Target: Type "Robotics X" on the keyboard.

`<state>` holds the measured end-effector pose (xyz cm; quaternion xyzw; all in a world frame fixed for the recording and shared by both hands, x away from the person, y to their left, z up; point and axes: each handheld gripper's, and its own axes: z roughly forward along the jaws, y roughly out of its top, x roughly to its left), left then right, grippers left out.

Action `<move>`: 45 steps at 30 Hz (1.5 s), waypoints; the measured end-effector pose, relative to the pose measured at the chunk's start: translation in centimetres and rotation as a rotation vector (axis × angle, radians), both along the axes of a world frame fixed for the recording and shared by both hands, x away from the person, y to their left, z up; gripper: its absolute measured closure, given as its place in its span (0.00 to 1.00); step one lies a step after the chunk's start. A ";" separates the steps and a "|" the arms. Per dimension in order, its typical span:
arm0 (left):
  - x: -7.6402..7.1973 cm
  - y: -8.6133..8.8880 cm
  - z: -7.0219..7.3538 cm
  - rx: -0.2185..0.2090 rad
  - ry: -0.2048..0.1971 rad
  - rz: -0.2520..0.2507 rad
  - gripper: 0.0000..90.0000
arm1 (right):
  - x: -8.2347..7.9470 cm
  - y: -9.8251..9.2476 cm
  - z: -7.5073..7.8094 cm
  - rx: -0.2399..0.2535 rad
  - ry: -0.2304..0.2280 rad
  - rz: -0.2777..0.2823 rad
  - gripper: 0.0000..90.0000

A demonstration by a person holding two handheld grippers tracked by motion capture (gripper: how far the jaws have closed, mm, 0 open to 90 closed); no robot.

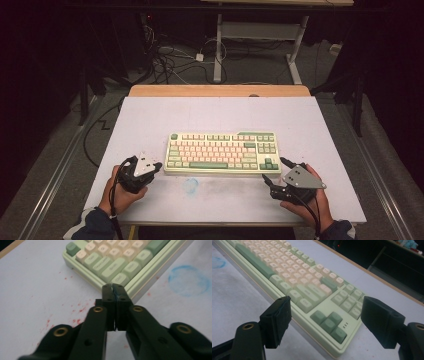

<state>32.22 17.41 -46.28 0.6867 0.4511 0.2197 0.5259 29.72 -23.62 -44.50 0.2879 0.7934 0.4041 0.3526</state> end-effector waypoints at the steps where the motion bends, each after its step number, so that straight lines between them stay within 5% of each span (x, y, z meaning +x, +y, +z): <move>1: 0.2 -0.2 0.3 0.000 -0.001 -0.007 0.97 | -0.2 -0.1 -0.1 0.000 0.002 0.000 0.29; 14: 2.6 -5.5 2.6 -0.018 0.011 -0.126 0.97 | -0.3 -0.2 -0.8 -0.015 0.035 0.003 0.29; 27: 4.3 -12.3 1.4 0.047 0.051 -0.233 0.97 | 0.0 -0.1 -1.2 -0.036 0.052 0.015 0.29; 45: 5.5 -13.7 -0.5 0.129 0.091 -0.227 0.97 | 0.1 0.0 -1.4 -0.053 0.067 0.027 0.29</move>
